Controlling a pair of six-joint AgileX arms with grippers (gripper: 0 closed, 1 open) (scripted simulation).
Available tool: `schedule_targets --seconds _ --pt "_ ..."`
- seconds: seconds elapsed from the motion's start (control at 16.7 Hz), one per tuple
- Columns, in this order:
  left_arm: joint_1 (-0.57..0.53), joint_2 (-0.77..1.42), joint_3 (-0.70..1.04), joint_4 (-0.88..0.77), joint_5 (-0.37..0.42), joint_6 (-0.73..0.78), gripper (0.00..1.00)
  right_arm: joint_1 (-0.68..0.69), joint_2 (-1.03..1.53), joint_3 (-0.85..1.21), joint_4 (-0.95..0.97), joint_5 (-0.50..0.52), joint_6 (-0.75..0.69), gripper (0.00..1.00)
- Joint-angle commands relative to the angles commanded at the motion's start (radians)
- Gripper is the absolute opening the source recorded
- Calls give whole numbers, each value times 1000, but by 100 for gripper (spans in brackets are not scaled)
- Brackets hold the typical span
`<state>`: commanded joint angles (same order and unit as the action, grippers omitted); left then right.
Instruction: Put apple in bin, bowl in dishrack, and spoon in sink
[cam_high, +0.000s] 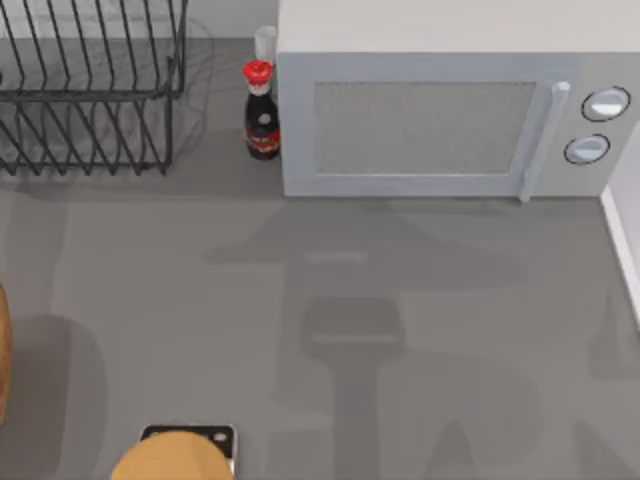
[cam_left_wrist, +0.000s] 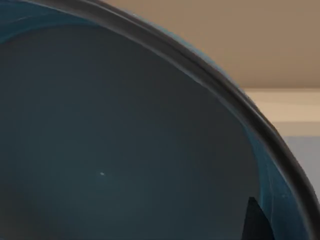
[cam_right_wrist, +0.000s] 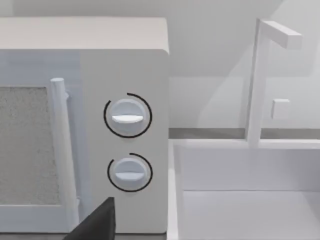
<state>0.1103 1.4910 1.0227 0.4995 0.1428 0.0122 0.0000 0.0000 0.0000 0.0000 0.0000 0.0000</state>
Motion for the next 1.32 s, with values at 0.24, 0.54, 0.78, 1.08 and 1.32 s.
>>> schedule_targets --seconds 0.24,0.54,0.78,1.08,1.32 --pt "-31 191 -65 250 -26 1 0 0 0 0 0 0 0 100" --pt "-44 264 -99 331 -37 4 0 0 0 0 0 0 0 100" --pt "-44 264 -99 331 -37 4 15 0 0 0 0 0 0 100" --pt "-44 264 -99 331 -37 4 53 0 0 0 0 0 0 100" --pt "-44 264 -99 331 -37 4 83 0 0 0 0 0 0 100"
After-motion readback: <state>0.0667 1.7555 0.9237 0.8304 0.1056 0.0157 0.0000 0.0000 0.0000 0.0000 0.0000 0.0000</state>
